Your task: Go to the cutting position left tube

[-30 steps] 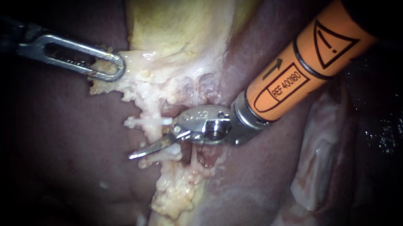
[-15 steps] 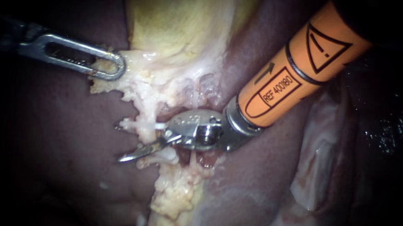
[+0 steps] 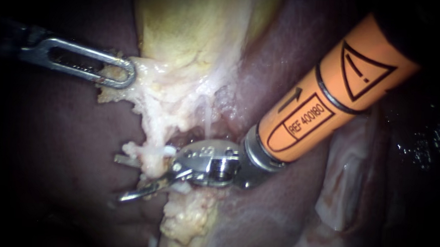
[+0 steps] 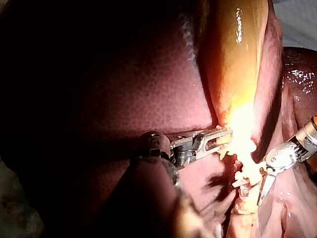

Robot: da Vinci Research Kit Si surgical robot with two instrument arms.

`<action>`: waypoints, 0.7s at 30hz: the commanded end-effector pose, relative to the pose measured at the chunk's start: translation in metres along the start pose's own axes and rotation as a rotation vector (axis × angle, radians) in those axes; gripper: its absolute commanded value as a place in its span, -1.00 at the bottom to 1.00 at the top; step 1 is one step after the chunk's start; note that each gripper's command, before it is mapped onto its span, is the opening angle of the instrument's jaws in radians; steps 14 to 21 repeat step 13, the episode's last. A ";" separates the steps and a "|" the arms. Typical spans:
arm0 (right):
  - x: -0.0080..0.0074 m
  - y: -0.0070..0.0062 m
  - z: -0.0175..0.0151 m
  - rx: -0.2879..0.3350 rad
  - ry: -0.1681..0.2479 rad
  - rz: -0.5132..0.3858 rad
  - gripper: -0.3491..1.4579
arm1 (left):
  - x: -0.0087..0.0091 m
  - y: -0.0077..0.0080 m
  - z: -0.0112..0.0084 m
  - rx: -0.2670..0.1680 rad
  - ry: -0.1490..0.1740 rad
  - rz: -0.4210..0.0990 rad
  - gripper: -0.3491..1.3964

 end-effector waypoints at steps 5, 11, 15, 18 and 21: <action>0.0000 0.0000 0.0000 0.002 0.002 -0.001 0.85 | 0.0000 0.0000 0.0000 0.000 0.000 0.000 -1.00; -0.0001 0.0001 -0.0001 0.002 0.002 -0.001 0.85 | 0.0000 0.0000 0.0000 0.000 0.000 0.000 -1.00; -0.0001 0.0002 -0.0001 0.002 0.002 -0.001 0.85 | 0.0000 0.0000 0.0000 0.000 0.000 0.000 -1.00; -0.0001 0.0002 -0.0001 0.002 0.002 -0.001 0.85 | 0.0000 0.0000 0.0000 0.000 0.000 0.000 -1.00; -0.0001 0.0002 -0.0001 0.002 0.002 -0.001 0.85 | 0.0000 0.0000 0.0000 0.000 0.000 0.000 -1.00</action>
